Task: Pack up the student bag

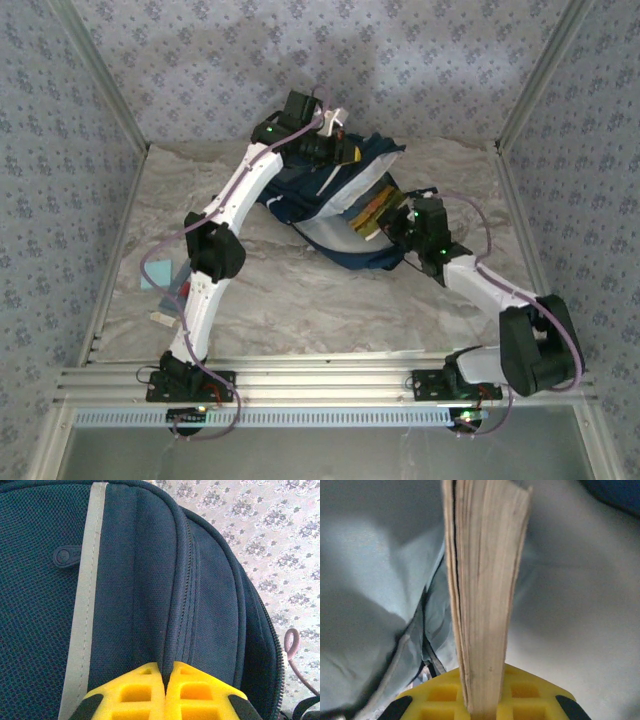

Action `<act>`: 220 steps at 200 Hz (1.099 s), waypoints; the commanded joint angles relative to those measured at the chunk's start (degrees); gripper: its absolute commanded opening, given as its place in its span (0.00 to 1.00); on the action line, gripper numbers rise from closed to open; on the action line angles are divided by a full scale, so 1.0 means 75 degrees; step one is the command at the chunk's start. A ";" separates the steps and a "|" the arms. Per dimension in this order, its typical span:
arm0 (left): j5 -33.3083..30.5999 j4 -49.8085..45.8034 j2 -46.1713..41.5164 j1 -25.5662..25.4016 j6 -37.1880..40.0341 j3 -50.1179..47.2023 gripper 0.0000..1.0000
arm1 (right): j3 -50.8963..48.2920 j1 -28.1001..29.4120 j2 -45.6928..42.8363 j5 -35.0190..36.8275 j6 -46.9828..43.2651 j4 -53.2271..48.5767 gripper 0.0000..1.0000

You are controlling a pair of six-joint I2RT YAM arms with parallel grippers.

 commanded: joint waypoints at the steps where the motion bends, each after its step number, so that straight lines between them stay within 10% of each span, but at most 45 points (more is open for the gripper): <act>1: 0.0642 0.0955 -0.0154 -0.0126 -0.0124 0.0466 0.00 | 0.0524 0.0223 0.0468 0.0555 0.0102 0.1669 0.00; 78: 0.0786 0.0974 -0.0237 -0.0352 -0.0212 0.0465 0.00 | 0.1323 0.0455 0.3320 0.0674 0.0678 0.4882 0.00; 174: 0.0738 0.1094 -0.0294 -0.0384 -0.0240 0.0348 0.00 | 0.1984 0.0365 0.4055 0.0105 0.0982 0.4960 0.01; 220: 0.0740 0.1120 -0.0294 -0.0268 -0.0306 0.0348 0.00 | 0.2483 0.0142 0.3277 0.0122 0.1419 0.2760 0.00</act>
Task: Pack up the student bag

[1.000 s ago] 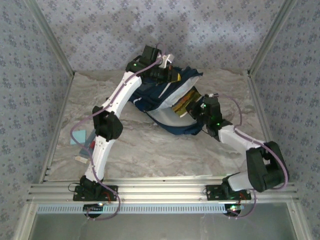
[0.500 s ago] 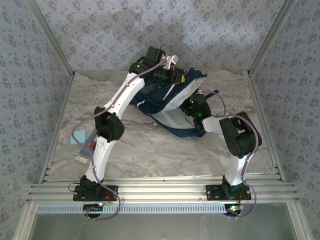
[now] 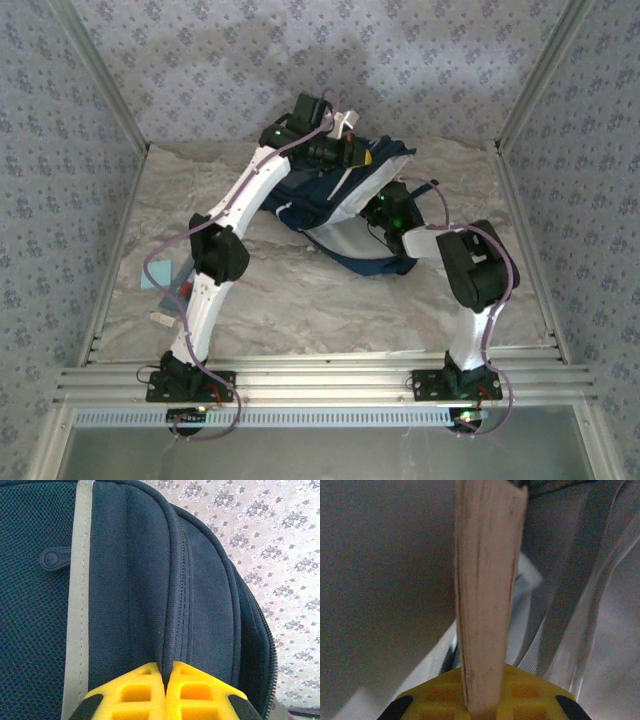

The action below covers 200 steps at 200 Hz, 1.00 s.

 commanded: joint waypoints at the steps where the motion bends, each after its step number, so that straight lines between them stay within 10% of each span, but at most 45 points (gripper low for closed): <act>1: 0.0559 0.0822 -0.0293 0.0051 -0.0016 0.0348 0.00 | 0.0641 -0.0223 -0.0665 -0.0124 0.0533 -0.0593 0.00; 76: 0.0581 0.0790 -0.0327 0.0043 -0.0020 0.0336 0.00 | 0.1155 -0.0386 0.0641 -0.0698 0.1318 0.0271 0.06; 136: 0.0529 0.0799 -0.0342 0.0116 0.0012 0.0336 0.01 | 0.0785 -0.0366 0.0307 -0.0542 0.0945 -0.0071 0.55; 200: 0.0530 0.0756 -0.0505 0.0456 0.0066 0.0437 0.01 | -0.0035 -0.1007 -0.1722 -0.1185 -0.0221 -0.2571 0.70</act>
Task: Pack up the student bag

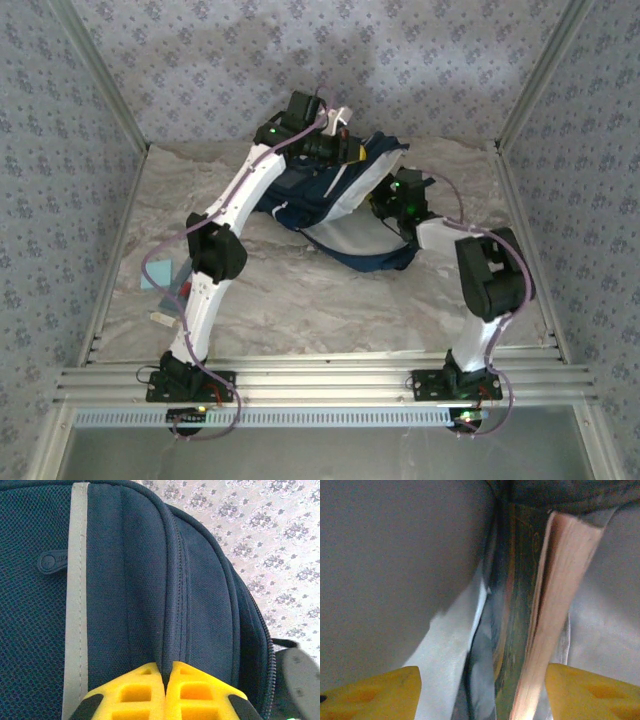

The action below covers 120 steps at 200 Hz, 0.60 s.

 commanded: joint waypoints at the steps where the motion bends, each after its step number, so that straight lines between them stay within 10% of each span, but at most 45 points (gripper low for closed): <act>1: 0.0534 0.0704 -0.0504 0.0208 0.0078 0.0445 0.01 | -0.0307 -0.0302 -0.0884 -0.0374 -0.0698 -0.1084 0.70; 120: 0.0595 -0.1010 -0.0728 -0.0023 0.1089 -0.0080 0.09 | -0.0372 -0.1363 -0.2731 0.0845 -0.5157 -0.5306 0.68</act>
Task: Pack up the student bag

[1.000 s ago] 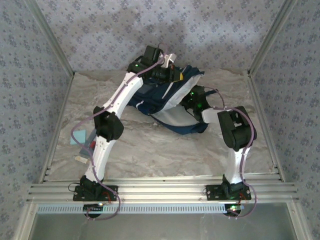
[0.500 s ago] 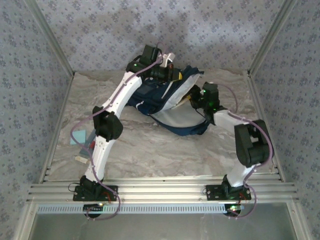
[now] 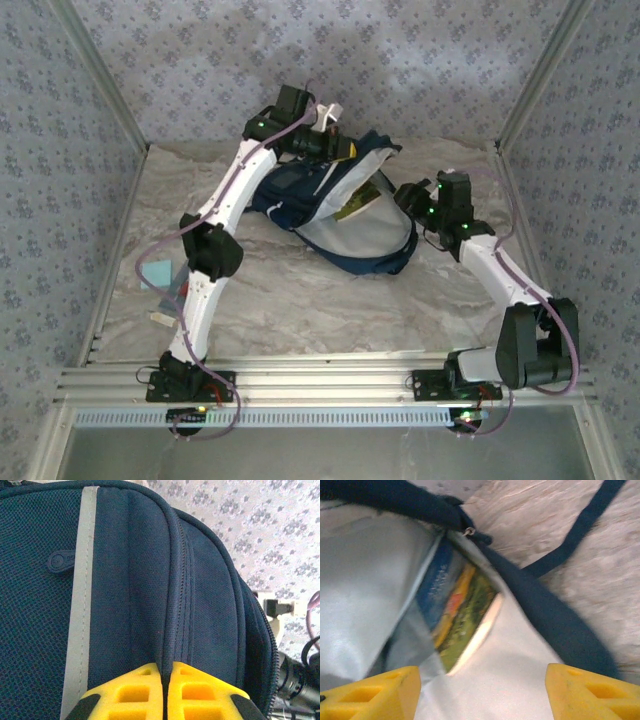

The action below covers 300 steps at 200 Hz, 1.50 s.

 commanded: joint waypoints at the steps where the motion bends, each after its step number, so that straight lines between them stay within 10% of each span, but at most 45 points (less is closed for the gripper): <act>1: 0.0398 -0.0025 -0.0712 -0.0236 0.0552 -0.0479 0.09 | 0.0161 -0.0214 0.0394 0.0134 -0.1377 -0.0890 0.68; 55: -0.0254 0.1024 -0.2149 -0.0233 0.0328 -0.3093 0.88 | 0.0262 -0.0420 0.1338 -0.0391 -0.1951 -0.0982 0.66; 151: -0.3085 0.4854 -0.4828 0.1483 -0.2937 -1.0156 0.89 | -0.0304 -0.0791 0.0308 0.0645 -0.1872 -0.1177 0.66; 222: -0.3222 0.6278 -0.4008 0.1373 -0.3631 -1.0537 0.88 | 0.1132 -0.0902 0.2309 -0.1381 -0.1863 -0.0126 0.70; 300: -0.3260 0.6169 -0.3104 0.1425 -0.3274 -0.9899 0.86 | 0.0964 -0.0479 0.3359 -0.1807 -0.1350 0.0044 0.29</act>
